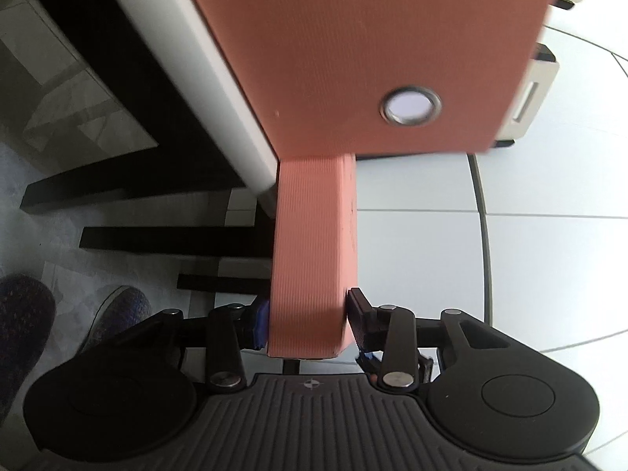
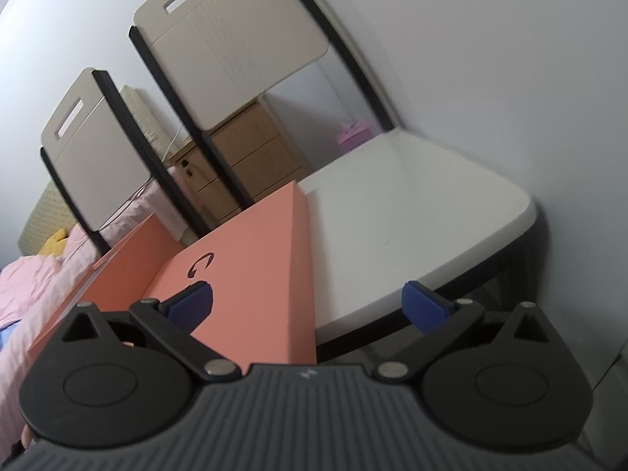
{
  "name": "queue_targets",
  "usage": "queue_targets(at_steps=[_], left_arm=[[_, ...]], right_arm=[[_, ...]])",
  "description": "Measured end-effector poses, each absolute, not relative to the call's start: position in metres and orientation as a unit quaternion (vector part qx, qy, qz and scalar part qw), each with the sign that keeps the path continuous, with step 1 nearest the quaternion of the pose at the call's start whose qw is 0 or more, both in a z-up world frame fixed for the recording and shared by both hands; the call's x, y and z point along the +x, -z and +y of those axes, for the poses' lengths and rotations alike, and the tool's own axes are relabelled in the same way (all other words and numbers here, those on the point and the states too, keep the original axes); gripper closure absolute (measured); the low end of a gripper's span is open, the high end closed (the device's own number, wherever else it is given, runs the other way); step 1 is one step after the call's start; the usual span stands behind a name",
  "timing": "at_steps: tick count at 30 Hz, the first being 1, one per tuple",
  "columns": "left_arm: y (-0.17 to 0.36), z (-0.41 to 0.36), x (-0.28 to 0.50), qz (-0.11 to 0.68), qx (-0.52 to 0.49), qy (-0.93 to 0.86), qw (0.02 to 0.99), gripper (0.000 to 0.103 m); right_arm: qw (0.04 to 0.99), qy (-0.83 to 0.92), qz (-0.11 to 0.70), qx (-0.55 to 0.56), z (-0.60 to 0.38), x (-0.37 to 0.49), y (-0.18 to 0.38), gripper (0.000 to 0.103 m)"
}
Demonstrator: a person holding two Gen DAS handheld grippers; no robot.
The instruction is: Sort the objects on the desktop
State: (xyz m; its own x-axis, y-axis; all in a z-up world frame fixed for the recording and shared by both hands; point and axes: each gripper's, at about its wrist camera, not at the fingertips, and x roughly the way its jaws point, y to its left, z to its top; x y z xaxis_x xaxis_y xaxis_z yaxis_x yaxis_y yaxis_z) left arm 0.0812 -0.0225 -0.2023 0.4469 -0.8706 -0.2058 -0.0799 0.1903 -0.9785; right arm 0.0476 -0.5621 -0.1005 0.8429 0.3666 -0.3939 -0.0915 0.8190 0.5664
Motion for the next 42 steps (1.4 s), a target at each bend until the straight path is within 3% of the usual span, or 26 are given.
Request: queue_targets(at_steps=[14,15,16,17,34,42], left_arm=[[0.195,-0.014,0.021,0.437,-0.536,0.332,0.642,0.06],[0.194,-0.015,0.021,0.438,-0.534,0.333,0.642,0.06],[0.194,-0.016,0.022,0.435,-0.535,0.337,0.641,0.06],[0.194,-0.018,0.023,0.431,-0.536,0.342,0.64,0.06],[0.114,-0.015,0.02,0.325,-0.53,0.429,0.655,0.056],[0.049,0.032,0.026,0.25,-0.52,0.415,0.703,0.055]], right_arm=[[0.827,-0.274,0.37,0.321,-0.545,0.094,0.148,0.002],[0.823,-0.28,0.371,0.327,-0.545,0.094,0.148,0.014],[0.818,-0.286,0.372,0.332,-0.544,0.094,0.149,0.033],[0.817,-0.292,0.368,0.336,-0.543,0.093,0.146,0.038],[0.872,-0.271,0.251,0.322,-0.552,0.02,0.021,0.038],[0.876,-0.287,0.209,0.326,-0.515,0.04,-0.031,0.038]])
